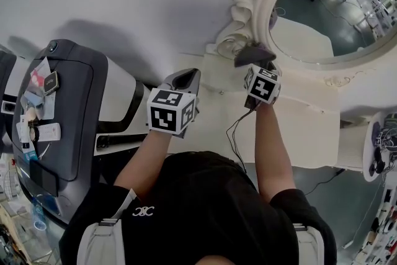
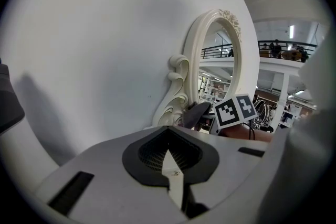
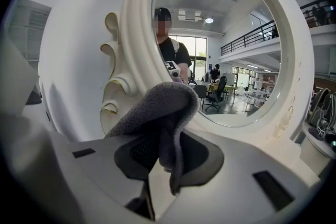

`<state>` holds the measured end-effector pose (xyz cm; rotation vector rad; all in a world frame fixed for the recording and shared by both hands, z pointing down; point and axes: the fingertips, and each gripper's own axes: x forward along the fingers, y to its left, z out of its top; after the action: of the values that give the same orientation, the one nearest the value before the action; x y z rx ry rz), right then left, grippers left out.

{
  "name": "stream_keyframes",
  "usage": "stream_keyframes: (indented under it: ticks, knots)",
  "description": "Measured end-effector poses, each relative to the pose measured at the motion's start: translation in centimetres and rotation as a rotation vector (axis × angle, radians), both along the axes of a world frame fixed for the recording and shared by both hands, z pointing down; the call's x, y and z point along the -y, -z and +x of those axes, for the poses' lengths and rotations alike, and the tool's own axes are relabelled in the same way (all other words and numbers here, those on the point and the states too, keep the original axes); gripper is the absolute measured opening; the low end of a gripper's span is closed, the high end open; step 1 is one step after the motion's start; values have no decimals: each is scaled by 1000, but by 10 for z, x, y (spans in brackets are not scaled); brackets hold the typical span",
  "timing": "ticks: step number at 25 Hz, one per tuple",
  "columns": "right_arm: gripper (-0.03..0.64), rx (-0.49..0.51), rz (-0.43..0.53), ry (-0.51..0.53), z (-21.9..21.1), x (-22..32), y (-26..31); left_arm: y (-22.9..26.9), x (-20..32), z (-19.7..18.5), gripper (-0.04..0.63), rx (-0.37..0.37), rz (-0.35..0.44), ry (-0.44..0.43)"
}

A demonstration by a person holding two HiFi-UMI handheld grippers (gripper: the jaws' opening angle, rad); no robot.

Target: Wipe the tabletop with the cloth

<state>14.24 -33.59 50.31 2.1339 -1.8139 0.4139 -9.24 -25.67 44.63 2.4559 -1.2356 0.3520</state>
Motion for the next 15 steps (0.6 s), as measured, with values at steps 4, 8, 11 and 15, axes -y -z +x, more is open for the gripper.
stream_keyframes:
  ticks: [4, 8, 11, 15]
  knots:
    - [89, 20, -39, -55, 24, -5, -18, -2, -3, 2, 2, 11, -9, 4]
    - [89, 47, -82, -104, 36, -9, -36, -4, -5, -3, 1, 20, -15, 17]
    - [89, 57, -116, -110, 33, -9, -47, -6, -5, -8, 1, 24, -20, 31]
    - [89, 57, -146, -52, 1, -3, -56, -5, -6, -16, 0, 20, -15, 40]
